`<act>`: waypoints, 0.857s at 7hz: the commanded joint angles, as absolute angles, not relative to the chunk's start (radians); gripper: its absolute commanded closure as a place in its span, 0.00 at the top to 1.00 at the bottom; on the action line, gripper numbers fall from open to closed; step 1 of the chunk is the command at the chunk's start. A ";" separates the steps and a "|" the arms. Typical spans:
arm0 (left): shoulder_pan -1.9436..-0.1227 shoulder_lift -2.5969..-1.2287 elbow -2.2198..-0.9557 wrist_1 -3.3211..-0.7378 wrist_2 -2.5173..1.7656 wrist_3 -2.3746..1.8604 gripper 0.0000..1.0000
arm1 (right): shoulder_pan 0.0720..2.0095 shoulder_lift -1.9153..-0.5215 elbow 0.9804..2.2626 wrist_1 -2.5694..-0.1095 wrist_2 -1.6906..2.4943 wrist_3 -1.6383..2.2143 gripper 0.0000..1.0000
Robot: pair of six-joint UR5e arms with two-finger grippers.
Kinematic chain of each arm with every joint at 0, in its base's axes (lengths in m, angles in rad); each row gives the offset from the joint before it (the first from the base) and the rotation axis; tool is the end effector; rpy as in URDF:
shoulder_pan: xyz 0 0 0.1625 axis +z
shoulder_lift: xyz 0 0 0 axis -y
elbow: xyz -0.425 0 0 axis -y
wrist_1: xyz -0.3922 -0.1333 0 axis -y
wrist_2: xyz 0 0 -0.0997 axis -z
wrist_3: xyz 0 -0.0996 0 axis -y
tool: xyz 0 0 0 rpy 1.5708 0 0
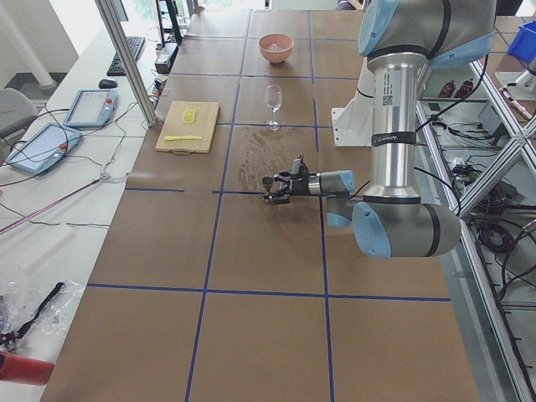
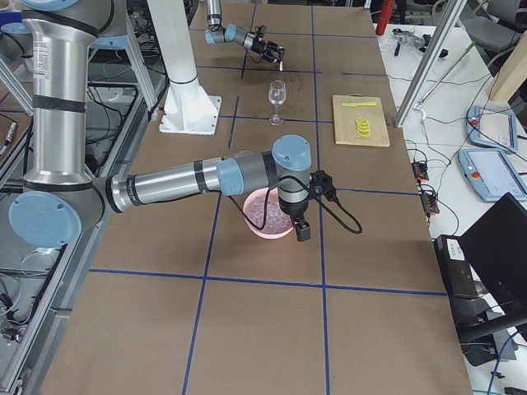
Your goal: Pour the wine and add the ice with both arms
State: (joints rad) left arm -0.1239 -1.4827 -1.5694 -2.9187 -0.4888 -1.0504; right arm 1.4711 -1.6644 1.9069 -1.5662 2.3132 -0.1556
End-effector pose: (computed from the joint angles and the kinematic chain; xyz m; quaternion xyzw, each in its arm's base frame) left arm 0.3978 -0.2725 0.5404 0.5547 0.3467 -0.1606 0.7392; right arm 0.0203 -0.4599 0.5382 0.1249 -0.3566 -0.1621 0.9116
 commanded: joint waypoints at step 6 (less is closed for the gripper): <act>-0.114 -1.496 -1.559 -2.919 -0.492 -1.052 0.65 | 1.471 -1.663 1.908 -1.566 2.313 -0.155 1.00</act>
State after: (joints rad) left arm -0.1138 -1.4897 -1.5600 -2.9191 -0.4924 -1.0523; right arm 1.4711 -1.6635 1.9090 -1.5662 2.3132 -0.1549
